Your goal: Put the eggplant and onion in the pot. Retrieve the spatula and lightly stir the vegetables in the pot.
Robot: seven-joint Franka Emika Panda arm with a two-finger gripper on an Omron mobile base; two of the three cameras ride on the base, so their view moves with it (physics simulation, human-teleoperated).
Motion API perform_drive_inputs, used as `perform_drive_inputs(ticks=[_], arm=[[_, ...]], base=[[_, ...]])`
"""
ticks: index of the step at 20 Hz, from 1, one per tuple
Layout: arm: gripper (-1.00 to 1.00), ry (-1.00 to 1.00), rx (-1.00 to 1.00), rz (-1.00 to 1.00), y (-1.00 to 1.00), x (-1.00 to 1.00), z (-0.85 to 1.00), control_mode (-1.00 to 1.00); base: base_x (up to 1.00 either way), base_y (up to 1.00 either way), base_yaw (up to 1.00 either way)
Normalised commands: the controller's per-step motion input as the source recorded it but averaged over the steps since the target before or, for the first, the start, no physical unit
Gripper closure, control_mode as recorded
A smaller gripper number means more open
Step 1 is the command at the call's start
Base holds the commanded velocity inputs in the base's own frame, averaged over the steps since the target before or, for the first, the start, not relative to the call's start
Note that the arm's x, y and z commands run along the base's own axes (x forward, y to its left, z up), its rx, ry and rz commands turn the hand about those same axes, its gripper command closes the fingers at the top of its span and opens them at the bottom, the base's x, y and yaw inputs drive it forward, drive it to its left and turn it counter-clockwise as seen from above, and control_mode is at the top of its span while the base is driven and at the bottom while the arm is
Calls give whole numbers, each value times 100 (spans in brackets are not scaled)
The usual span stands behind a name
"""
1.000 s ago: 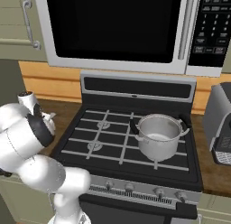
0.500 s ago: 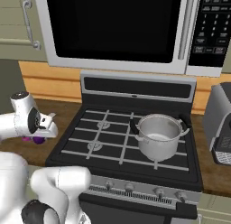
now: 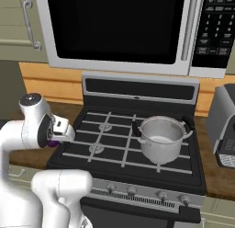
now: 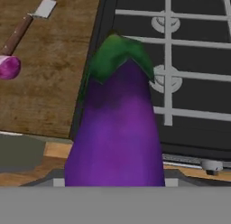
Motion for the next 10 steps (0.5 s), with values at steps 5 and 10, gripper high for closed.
perform_drive_inputs(ticks=[5,10], arm=[[100,3,-6,-1,-90,-8,65,-100],[100,18,0,-5,-100,0,55,-100]], base=[[0,0,0],[0,0,0]])
